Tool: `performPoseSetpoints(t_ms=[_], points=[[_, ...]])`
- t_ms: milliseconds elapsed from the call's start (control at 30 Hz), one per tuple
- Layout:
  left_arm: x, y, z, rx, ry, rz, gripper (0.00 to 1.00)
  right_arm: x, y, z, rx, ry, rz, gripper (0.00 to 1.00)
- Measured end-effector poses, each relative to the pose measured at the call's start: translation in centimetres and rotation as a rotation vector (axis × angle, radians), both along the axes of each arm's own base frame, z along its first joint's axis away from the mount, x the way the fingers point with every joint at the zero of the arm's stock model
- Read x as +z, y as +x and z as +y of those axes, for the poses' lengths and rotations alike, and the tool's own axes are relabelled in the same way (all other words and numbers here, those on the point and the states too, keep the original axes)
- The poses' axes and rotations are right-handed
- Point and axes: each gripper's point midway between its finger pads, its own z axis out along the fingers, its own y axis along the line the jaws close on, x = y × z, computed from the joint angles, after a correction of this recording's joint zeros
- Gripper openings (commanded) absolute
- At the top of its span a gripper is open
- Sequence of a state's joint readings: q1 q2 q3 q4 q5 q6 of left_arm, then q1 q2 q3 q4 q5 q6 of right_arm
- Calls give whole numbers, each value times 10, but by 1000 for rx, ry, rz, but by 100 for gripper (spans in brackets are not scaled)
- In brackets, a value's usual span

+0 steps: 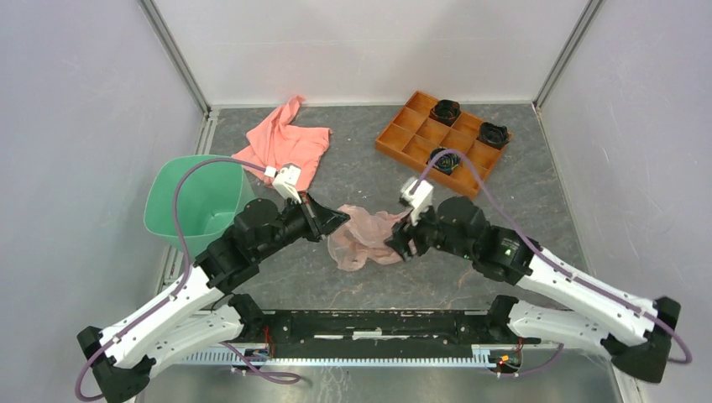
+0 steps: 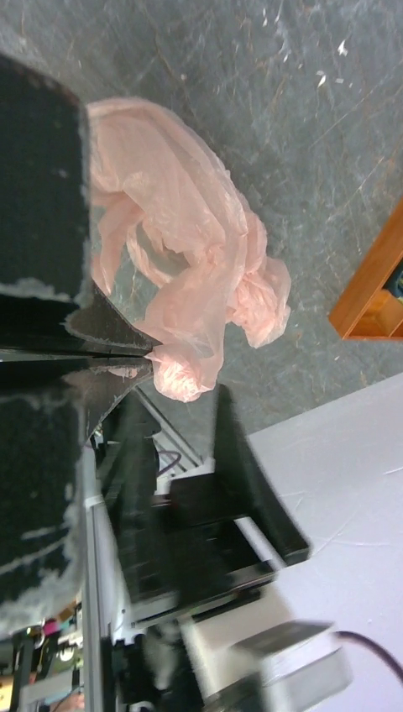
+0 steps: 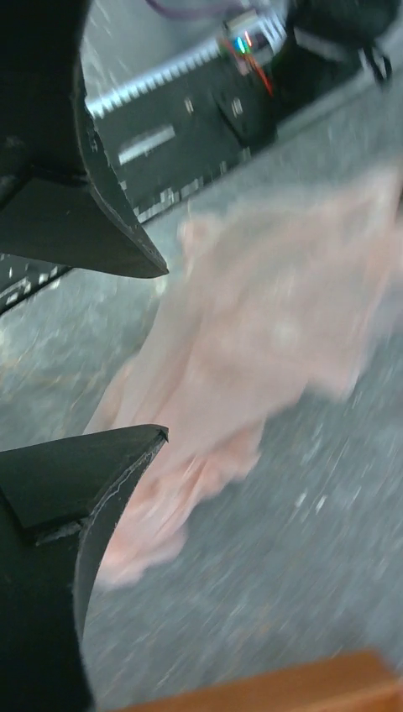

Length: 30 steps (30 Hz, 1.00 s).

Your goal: Put the trash bags into the trash bin

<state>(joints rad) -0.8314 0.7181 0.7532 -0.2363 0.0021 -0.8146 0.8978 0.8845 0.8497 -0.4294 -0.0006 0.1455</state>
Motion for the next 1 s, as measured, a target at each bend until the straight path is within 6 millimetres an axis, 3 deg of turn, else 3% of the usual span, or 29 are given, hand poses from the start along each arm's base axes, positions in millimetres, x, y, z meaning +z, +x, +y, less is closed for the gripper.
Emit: performPoseSetpoints(t_ms=[133,267,467,667,733,767,800,867,933,1000], points=[[0,0,-9,-17,-17,40,2,19,-49,60,194,17,-56,73],[-1,0,-12,-24,-26,67,2,26,-72,96,210,-47,-179,70],[3,-4,-13,-36,-46,78,2,26,-44,98,-18,-175,-346,61],[14,-9,-9,-38,-80,63,3,29,-19,93,-185,-221,-451,22],[17,-10,-7,-37,-89,59,16,30,-14,94,-203,-198,-456,1],[17,-11,-6,-37,-92,59,29,29,-11,96,-203,-166,-440,0],[17,-12,-5,-36,-91,62,49,27,-6,96,-205,-137,-420,0],[15,-13,-3,-32,-87,69,76,22,6,92,-207,-87,-381,0],[14,-15,-1,-27,-83,78,91,13,19,81,-208,-17,-325,0],[11,-17,4,-15,-73,91,99,11,27,70,-210,49,-281,1]])
